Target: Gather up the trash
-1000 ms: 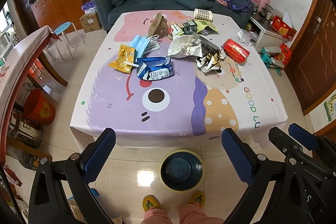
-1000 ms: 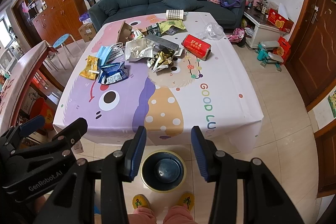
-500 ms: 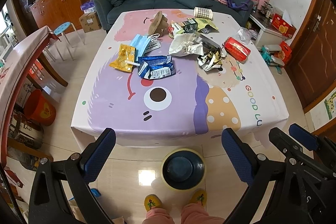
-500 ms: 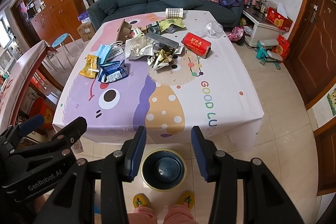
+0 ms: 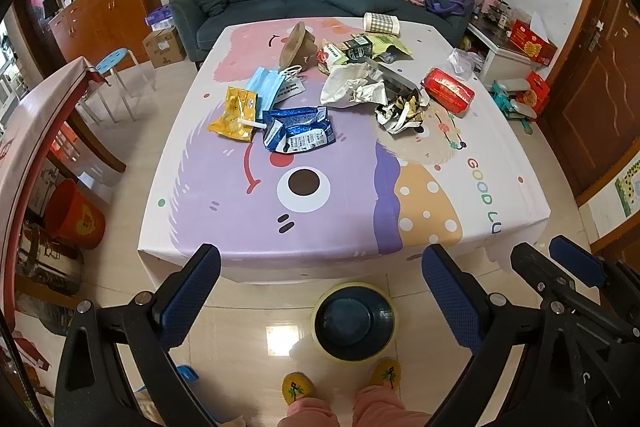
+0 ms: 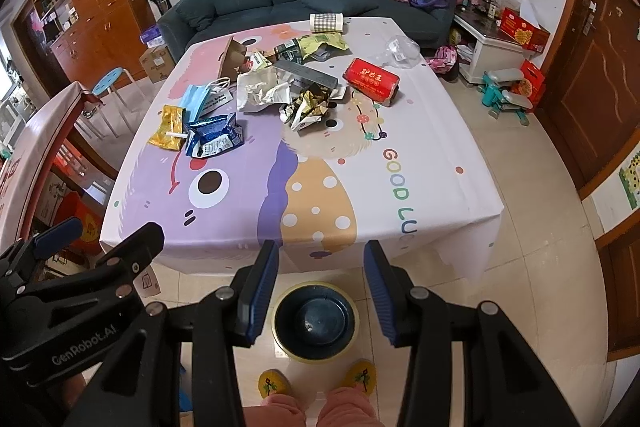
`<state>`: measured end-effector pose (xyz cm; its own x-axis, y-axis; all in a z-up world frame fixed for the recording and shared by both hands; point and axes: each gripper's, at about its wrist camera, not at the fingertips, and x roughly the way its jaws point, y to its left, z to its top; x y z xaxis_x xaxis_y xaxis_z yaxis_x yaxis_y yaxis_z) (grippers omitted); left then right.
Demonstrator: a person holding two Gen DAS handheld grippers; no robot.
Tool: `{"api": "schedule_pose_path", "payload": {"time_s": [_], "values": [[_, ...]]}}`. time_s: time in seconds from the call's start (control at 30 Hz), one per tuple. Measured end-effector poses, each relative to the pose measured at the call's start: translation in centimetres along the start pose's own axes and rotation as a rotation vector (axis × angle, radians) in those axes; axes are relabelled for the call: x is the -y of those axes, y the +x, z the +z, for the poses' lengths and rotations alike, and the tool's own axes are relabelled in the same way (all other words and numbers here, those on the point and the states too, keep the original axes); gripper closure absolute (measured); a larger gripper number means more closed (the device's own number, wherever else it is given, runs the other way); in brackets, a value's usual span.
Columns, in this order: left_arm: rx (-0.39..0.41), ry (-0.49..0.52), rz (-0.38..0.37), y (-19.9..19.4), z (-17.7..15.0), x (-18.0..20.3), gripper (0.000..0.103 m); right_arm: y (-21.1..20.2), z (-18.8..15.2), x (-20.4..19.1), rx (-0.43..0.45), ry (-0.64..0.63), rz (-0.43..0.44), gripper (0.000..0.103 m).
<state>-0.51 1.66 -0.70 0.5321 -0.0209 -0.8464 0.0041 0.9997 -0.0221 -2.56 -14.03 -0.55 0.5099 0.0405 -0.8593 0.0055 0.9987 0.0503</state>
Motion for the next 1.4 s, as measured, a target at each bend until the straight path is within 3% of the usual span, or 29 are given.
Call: {"api": "schedule_pose_path", "payload": {"time_s": [0.33, 0.9, 1.13, 1.4], "values": [[0.008, 0.04, -0.019, -0.3, 0.9, -1.4, 0.004, -0.5, 0.0, -1.6, 0.013, 0.036, -0.031, 0.058], [0.098, 0.108, -0.141, -0.3, 4.5, -2.5, 0.003, -0.8, 1.5, -2.8, 0.045, 0.135, -0.099, 0.058], [0.113, 0.169, -0.076, 1.4, 6.6, 0.2, 0.004, 0.6, 3.9, -1.3, 0.069, 0.151, -0.076, 0.058], [0.044, 0.056, -0.041, 6.6, 11.3, 4.5, 0.003, 6.2, 9.8, 3.6, 0.019, 0.086, 0.028, 0.058]]}}
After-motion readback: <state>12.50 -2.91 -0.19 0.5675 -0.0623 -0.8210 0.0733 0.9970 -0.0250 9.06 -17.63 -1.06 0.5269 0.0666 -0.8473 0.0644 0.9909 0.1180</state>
